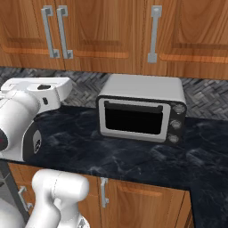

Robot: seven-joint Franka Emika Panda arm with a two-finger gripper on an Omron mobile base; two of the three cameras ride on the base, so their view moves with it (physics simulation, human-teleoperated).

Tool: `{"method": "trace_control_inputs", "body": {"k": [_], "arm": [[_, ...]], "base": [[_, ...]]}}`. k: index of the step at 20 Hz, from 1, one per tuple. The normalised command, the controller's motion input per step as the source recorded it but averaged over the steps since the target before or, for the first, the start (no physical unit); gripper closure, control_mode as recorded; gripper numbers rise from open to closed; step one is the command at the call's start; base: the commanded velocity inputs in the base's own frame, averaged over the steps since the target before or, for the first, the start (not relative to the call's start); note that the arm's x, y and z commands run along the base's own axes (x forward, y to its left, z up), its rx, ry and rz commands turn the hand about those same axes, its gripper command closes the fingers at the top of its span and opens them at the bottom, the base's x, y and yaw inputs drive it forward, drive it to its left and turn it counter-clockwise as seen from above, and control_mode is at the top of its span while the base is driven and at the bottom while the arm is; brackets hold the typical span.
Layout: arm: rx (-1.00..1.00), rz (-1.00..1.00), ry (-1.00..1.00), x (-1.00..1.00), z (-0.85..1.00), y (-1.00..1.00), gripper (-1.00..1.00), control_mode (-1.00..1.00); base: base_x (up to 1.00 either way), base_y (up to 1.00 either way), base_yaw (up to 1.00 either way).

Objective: Open the cabinet directly in front. Then move the beer and the mug to the dining counter with the jar on it.

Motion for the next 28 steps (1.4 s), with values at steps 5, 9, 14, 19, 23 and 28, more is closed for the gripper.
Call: {"method": "trace_control_inputs", "body": {"k": [5,9,14,19,23,28], "arm": [[0.00,0.00,0.00,0.05,0.02,0.06,-1.00,-1.00],[0.00,0.00,0.00,0.50,0.17,0.35,-1.00,-1.00],[0.00,0.00,0.00,0.72,0.36,0.24,-1.00,-1.00],[0.01,0.00,0.06,0.82,0.40,0.00,-1.00,-1.00],[0.00,0.00,0.05,0.90,0.26,0.09,-1.00,-1.00],[0.00,0.02,0.04,0.70,0.09,0.44,-1.00,-1.00]], "base": [[0.00,0.00,0.00],[0.00,0.00,0.00],[0.00,0.00,0.00],[0.00,0.00,0.00],[0.00,0.00,0.00],[0.00,0.00,0.00]]}}
